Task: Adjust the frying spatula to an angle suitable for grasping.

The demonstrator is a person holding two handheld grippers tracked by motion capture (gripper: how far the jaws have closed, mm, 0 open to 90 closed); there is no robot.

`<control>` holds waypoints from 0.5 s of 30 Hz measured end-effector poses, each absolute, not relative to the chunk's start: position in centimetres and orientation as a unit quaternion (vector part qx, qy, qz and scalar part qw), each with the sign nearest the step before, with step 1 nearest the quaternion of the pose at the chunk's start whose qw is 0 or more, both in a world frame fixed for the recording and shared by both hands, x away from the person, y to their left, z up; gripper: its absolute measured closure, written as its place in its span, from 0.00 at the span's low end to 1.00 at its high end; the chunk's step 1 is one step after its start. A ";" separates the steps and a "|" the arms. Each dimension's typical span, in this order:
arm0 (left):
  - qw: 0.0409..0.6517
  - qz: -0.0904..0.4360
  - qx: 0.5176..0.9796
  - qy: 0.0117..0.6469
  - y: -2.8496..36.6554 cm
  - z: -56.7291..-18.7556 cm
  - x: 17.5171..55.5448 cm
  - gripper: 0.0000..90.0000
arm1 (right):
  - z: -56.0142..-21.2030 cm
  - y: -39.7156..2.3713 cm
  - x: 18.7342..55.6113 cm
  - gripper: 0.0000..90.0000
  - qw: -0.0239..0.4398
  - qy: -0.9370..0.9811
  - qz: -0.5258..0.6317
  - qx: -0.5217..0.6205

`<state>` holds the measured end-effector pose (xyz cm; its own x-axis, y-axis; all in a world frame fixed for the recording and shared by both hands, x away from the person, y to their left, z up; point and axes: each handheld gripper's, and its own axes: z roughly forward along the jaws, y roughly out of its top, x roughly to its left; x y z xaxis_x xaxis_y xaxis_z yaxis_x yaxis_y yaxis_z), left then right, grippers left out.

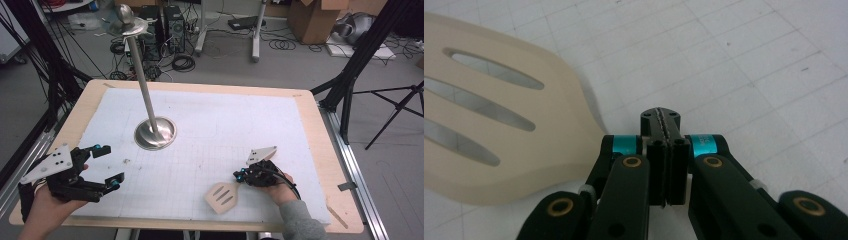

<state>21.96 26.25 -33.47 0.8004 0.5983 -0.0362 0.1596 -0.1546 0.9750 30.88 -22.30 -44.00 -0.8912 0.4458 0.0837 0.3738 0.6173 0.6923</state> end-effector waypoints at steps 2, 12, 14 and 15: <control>0.598 0.182 0.738 0.256 26.2 -33.5 22.1 0.10 | -44.0 -22.4 30.7 1.00 0.048 0.898 0.373 0.226; 0.600 0.177 0.739 0.251 25.8 -33.5 22.5 0.10 | -43.8 -23.9 29.2 1.00 0.047 0.900 0.379 0.212; 0.600 0.175 0.739 0.250 25.8 -33.4 22.6 0.10 | -43.8 -24.1 29.0 1.00 0.048 0.899 0.380 0.211; 0.601 0.174 0.739 0.251 25.7 -33.5 22.6 0.10 | -43.8 -24.2 28.9 1.00 0.047 0.899 0.380 0.211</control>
<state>22.61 25.72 -33.45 0.8135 0.5799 -0.0436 0.1613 -0.1530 0.9750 28.90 -24.19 -43.80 -0.9062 0.4159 0.0758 0.3443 0.6218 0.7034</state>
